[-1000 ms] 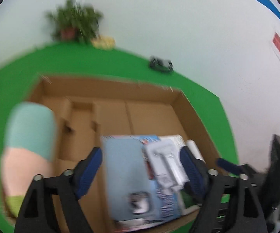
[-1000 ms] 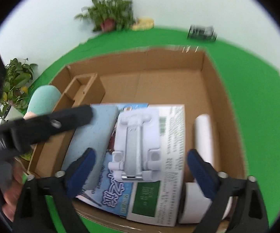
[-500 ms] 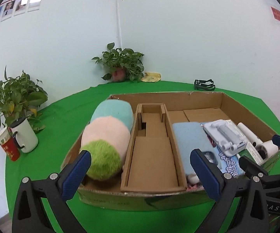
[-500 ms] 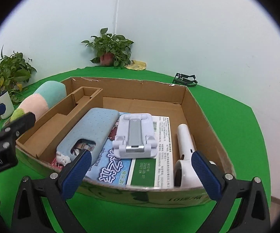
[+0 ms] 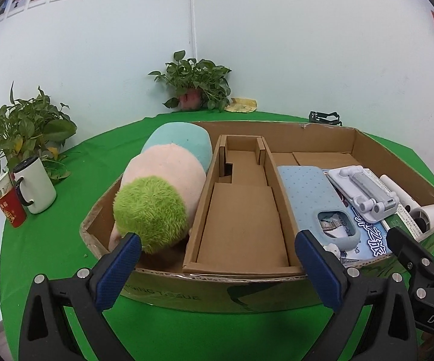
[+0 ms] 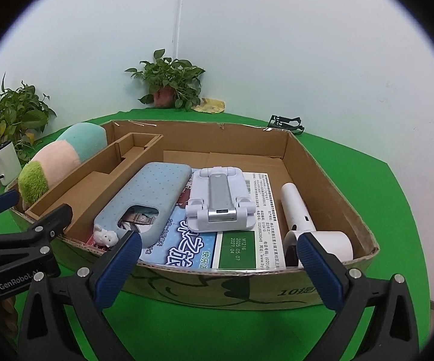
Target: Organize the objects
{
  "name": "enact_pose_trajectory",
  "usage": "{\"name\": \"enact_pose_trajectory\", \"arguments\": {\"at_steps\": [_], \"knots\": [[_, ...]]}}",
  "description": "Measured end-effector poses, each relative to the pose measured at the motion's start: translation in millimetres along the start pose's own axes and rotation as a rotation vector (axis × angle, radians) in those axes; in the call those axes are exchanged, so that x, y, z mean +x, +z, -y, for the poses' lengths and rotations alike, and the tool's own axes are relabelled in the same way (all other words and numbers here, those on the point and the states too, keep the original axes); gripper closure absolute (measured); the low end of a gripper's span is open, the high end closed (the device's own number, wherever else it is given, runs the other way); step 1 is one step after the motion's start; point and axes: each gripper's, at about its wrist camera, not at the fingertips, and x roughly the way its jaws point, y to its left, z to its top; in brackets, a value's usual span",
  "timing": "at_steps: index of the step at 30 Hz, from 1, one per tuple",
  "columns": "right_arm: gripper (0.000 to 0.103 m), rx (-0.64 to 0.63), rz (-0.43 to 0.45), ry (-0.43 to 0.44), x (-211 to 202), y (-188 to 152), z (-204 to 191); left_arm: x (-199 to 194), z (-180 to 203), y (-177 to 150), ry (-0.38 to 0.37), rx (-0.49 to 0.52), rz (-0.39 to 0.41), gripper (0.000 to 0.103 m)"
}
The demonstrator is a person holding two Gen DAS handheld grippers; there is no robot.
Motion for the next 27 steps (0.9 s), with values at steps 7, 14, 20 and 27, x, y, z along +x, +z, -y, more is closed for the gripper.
{"name": "enact_pose_trajectory", "arguments": {"at_steps": [7, 14, 20, 27], "knots": [[0.001, 0.002, 0.001, -0.007, -0.6, -0.3, -0.2, 4.2, -0.4, 4.8, -0.029, 0.002, -0.015, 0.0], [0.001, -0.002, -0.001, -0.009, -0.7, 0.0, -2.0, 7.9, 1.1, 5.8, -0.046, 0.003, -0.021, 0.0], [0.001, -0.002, -0.001, -0.008, -0.8, 0.0, -1.7, 10.4, 3.2, 5.4, -0.042, 0.012, -0.025, 0.0], [0.001, -0.002, -0.001, -0.007, -0.8, 0.1, -1.3, 10.5, 3.4, 5.3, -0.041, 0.012, -0.025, 0.0]]}}
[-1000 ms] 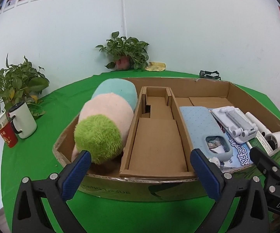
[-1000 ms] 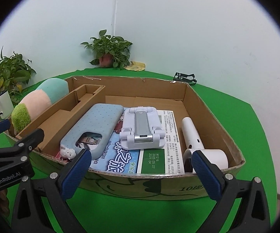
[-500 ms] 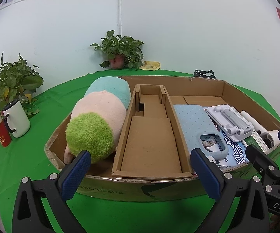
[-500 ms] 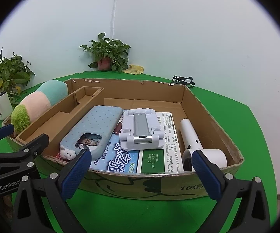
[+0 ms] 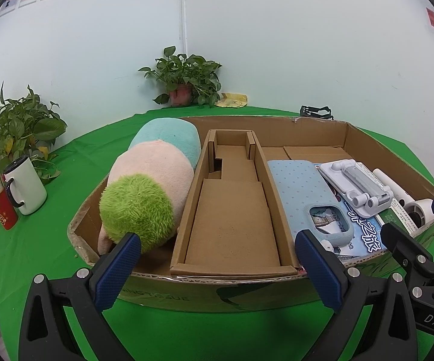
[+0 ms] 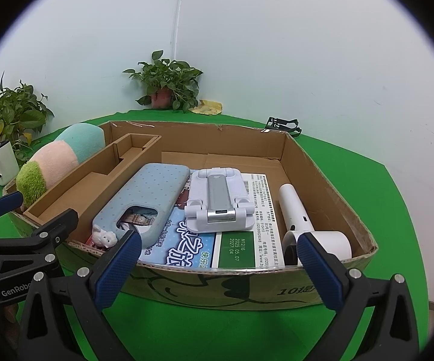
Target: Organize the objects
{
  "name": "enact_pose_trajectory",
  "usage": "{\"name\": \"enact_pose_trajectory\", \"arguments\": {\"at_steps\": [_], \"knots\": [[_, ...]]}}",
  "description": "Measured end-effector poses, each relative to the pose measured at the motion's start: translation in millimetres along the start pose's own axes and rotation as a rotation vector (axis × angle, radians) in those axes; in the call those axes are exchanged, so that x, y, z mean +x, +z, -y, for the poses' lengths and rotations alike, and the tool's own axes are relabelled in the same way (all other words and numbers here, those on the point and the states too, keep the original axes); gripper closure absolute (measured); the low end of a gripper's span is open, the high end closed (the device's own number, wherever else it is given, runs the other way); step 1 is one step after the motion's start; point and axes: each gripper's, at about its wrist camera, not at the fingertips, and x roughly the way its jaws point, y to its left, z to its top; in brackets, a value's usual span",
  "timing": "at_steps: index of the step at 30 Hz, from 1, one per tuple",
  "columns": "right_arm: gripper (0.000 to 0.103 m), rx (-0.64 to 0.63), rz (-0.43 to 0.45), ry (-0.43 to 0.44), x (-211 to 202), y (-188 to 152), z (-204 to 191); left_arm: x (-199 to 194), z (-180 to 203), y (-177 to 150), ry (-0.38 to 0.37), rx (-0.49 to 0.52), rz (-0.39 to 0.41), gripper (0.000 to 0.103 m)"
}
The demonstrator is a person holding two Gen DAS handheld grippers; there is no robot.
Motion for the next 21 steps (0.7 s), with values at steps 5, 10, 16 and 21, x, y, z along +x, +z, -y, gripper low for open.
{"name": "enact_pose_trajectory", "arguments": {"at_steps": [5, 10, 16, 21], "knots": [[0.001, 0.0, 0.0, 0.0, 0.1, 0.1, -0.3, 0.6, 0.2, -0.3, 0.0, 0.0, 0.0, 0.0], [0.001, 0.0, 0.0, 0.001, 0.1, 0.0, -0.4, 0.1, 0.4, -0.2, 0.001, 0.0, 0.0, 0.0], [0.001, -0.001, 0.0, 0.001, 0.4, -0.1, -0.1, 0.6, 0.5, -0.4, 0.001, -0.001, 0.0, 0.0], [0.001, -0.001, 0.0, 0.001, 0.4, -0.2, 0.3, 0.9, 0.3, -0.4, -0.002, -0.003, -0.001, 0.0]]}}
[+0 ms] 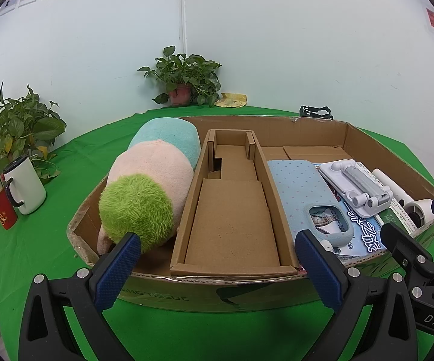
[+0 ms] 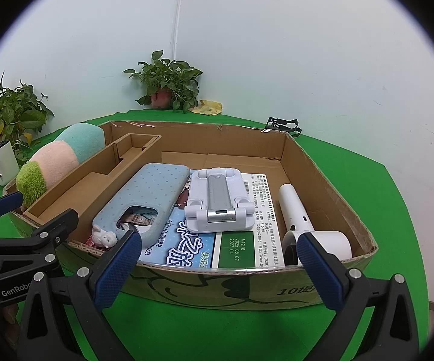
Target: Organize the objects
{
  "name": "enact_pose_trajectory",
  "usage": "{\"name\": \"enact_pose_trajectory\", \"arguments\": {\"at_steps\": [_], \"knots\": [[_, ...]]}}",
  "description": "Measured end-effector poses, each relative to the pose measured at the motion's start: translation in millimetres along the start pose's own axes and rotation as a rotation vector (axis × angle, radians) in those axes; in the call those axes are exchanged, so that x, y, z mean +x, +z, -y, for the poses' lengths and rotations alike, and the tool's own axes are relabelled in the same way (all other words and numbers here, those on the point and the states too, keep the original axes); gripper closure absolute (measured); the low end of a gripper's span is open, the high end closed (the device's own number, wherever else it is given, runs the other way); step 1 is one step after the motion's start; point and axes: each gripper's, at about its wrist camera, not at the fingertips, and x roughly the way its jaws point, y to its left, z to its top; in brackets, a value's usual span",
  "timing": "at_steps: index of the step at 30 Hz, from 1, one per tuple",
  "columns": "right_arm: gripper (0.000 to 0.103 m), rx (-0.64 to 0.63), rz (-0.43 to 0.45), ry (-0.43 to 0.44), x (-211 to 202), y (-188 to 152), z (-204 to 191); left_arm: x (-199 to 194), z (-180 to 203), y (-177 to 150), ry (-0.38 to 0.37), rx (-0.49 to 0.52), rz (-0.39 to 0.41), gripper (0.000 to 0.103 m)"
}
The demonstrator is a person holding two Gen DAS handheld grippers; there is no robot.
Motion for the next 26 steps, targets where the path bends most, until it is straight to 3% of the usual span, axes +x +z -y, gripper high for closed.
{"name": "enact_pose_trajectory", "arguments": {"at_steps": [26], "knots": [[0.001, 0.0, 0.0, 0.0, 0.1, 0.0, -1.2, 2.3, 1.1, -0.4, -0.002, 0.002, 0.0, 0.0]]}}
